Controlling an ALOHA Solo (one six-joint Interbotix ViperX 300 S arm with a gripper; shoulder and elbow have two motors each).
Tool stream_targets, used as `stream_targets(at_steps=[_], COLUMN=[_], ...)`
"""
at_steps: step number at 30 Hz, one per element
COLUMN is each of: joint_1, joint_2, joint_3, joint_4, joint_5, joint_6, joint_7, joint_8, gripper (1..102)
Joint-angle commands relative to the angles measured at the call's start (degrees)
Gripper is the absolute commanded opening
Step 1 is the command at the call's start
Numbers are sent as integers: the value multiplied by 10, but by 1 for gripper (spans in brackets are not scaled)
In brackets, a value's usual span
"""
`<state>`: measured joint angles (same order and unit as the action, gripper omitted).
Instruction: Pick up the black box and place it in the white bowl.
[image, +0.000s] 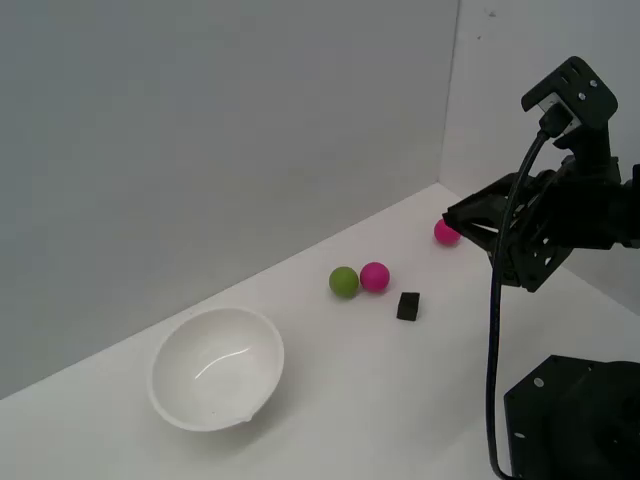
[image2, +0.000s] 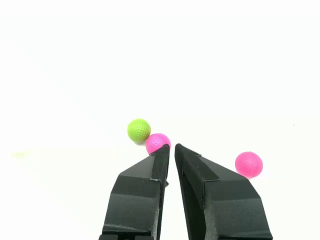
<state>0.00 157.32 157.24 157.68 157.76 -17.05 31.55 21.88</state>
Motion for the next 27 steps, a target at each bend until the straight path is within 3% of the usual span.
stream_targets(at_steps=[1,27], joint_1=[-4,-4], joint_2=[6,11], joint_3=[8,11], joint_4=[1,2], joint_5=[3,1], joint_6=[-1,-2], joint_7=[6,6], joint_8=[4,1], gripper=[3,3])
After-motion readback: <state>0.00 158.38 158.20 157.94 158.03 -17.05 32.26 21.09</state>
